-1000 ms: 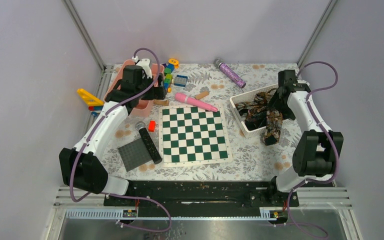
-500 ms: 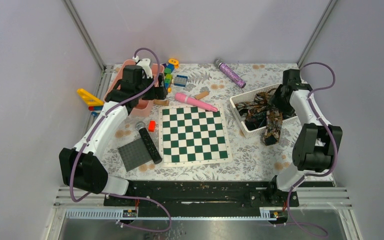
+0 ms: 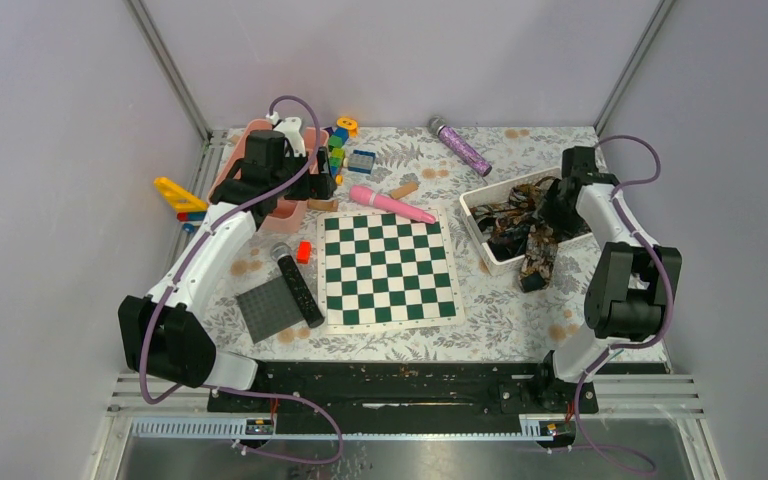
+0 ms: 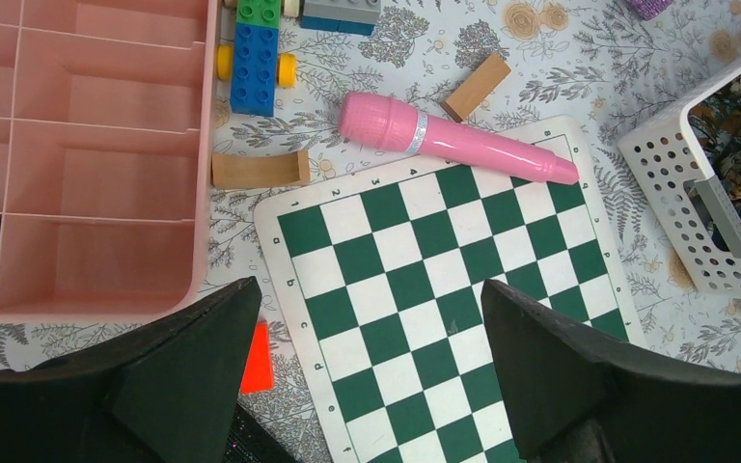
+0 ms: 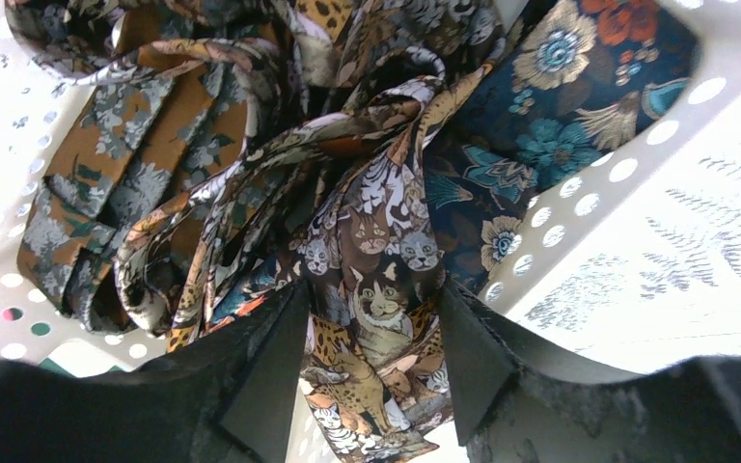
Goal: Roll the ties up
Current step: Pick up the tie from the bin.
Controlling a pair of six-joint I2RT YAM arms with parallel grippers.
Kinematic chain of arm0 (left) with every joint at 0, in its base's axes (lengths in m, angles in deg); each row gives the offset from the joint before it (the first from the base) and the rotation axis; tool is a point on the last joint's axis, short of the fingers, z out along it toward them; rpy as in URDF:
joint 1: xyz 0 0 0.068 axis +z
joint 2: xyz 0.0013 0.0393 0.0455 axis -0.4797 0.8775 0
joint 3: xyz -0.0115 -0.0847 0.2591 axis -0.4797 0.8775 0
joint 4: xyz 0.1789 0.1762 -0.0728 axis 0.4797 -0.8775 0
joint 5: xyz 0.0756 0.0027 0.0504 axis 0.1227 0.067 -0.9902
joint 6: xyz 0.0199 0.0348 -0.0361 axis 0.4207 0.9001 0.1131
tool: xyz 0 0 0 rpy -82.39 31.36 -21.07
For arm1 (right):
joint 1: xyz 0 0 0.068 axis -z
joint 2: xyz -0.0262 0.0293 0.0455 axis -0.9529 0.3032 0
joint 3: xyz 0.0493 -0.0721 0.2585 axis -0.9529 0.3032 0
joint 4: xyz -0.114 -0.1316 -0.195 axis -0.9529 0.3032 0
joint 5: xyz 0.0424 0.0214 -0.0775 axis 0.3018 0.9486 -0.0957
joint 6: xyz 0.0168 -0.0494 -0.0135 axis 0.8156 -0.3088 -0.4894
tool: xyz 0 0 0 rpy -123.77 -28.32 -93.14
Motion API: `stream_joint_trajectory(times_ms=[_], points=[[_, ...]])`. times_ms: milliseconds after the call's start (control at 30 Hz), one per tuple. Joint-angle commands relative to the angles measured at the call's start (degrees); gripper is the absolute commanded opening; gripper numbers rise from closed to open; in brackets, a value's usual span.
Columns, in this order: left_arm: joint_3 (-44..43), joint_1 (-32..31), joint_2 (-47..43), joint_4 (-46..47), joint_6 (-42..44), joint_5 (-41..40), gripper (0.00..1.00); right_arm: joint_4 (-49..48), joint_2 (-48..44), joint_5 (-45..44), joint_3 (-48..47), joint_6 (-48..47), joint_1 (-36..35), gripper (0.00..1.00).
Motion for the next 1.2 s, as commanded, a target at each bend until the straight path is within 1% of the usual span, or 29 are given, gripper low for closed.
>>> stream_joint_trajectory(times_ms=[0, 67, 200, 300, 400, 567, 700, 867, 1033, 1067, 1100, 1133, 1167], points=[[-0.5, -0.2, 0.1, 2.6, -0.1, 1.6, 0.88, -1.3, -1.1, 5.3, 1.8, 0.0, 0.0, 0.55], [-0.6, -0.2, 0.2, 2.6, -0.1, 1.7, 0.89, -2.9, -1.8, 7.3, 3.3, 0.1, 0.0, 0.47], [-1.0, -0.1, 0.3, 2.3, 0.2, 1.7, 0.89, -6.6, -3.9, 12.4, 7.0, 0.9, -0.1, 0.16], [-1.2, -0.2, 0.5, 2.0, 0.4, 1.7, 0.88, -9.5, -6.2, 15.2, 10.2, 2.3, -0.2, 0.08], [-1.1, -0.2, 0.4, 1.9, 0.6, 1.5, 0.89, -12.4, -9.9, 16.8, 13.3, 3.5, -1.0, 0.04], [-1.3, -0.2, 0.8, 1.9, 0.6, 1.8, 0.89, -13.8, -17.3, 17.4, 16.8, 4.6, -2.2, 0.01], [-1.2, -0.2, 0.9, 1.9, 0.6, 2.1, 0.89, -12.4, -24.1, 16.1, 20.2, 6.4, -2.2, 0.0], [-1.4, -0.2, 0.9, 1.8, 0.7, 2.3, 0.88, -6.2, -33.0, 15.6, 26.6, 11.2, -2.2, 0.0], [-1.4, -0.2, 1.1, 1.6, 0.7, 2.7, 0.89, 2.6, -40.1, 11.5, 31.1, 15.2, -2.2, 0.0], [-1.5, -0.2, 1.2, 1.7, 0.7, 2.9, 0.89, 5.1, -40.7, 10.5, 31.2, 15.6, -2.2, 0.04], [-1.6, -0.1, 1.4, 1.5, 0.6, 3.0, 0.88, 6.6, -41.1, 9.6, 31.1, 15.9, -2.2, 0.11], [-1.6, -0.1, 1.5, 1.4, 0.7, 3.1, 0.89, 7.6, -41.4, 8.4, 30.9, 16.3, -2.2, 0.22], [-1.7, -0.2, 1.5, 1.3, 0.7, 3.2, 0.89, 8.3, -41.7, 7.2, 30.5, 16.8, -2.1, 0.35]])
